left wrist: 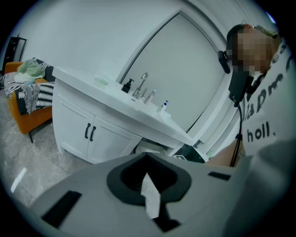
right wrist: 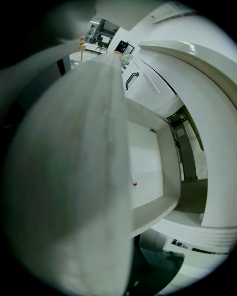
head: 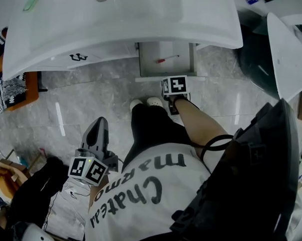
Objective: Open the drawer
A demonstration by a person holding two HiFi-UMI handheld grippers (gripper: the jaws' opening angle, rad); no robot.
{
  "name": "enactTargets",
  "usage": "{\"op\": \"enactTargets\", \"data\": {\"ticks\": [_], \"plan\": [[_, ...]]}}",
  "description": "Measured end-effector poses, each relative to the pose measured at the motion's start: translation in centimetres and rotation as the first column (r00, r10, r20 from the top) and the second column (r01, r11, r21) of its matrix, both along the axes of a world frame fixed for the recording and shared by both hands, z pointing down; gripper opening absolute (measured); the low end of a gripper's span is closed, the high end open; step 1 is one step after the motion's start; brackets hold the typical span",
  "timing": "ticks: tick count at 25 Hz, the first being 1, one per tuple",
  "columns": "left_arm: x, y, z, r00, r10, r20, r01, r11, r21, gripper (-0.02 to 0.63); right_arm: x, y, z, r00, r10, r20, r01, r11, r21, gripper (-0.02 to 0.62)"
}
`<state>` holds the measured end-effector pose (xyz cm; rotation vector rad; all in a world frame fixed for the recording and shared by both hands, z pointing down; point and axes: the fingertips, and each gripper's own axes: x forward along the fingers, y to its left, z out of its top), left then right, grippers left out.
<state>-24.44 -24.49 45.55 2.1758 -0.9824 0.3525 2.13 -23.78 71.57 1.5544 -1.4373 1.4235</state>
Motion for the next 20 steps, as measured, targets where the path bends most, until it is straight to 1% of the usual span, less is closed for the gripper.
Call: {"op": "enactTargets", "data": {"ticks": [5, 10, 12, 14, 16, 17, 18, 20], "plan": [[0.7, -0.7, -0.7, 1.0, -0.004, 0.007, 0.004, 1.0, 0.006, 0.008, -0.1, 0.2, 0.1, 1.0, 0.002, 0.0, -0.002, 1.0, -0.018, 0.134], [1.1, -1.5, -1.6, 1.0, -0.008, 0.023, 0.008, 0.999, 0.031, 0.008, -0.2, 0.4, 0.4, 0.997, -0.078, -0.007, 0.078, 0.996, -0.037, 0.138], [1.2, -1.9, -2.0, 1.0, -0.005, 0.028, 0.004, 0.999, 0.038, 0.008, -0.3, 0.5, 0.4, 0.996, -0.091, 0.017, 0.092, 0.995, -0.037, 0.146], [1.4, -2.3, -2.4, 0.999, 0.008, 0.031, -0.01, 0.999, 0.048, 0.008, -0.6, 0.7, 0.2, 0.995, -0.068, 0.071, 0.071, 0.996, -0.047, 0.167], [1.7, -2.8, -2.9, 0.999, 0.023, 0.029, -0.025, 0.998, 0.06, 0.008, -0.6, 1.0, -0.3, 0.991, -0.013, 0.131, 0.022, 0.998, -0.066, 0.166], [2.0, -3.2, -3.2, 0.999, 0.031, 0.026, -0.032, 0.997, 0.069, 0.008, -0.4, 1.0, -0.8, 0.988, 0.016, 0.152, -0.006, 0.998, -0.07, 0.156], [2.4, -3.7, -3.5, 0.999, 0.038, 0.022, -0.04, 0.996, 0.079, 0.008, -0.1, 0.8, -1.2, 0.985, 0.041, 0.165, -0.031, 0.997, -0.067, 0.139], [3.6, -4.8, -4.2, 0.998, 0.058, 0.012, -0.059, 0.993, 0.1, 0.008, 0.4, 0.6, -2.2, 0.983, 0.066, 0.174, -0.057, 0.997, -0.058, 0.138]]}}
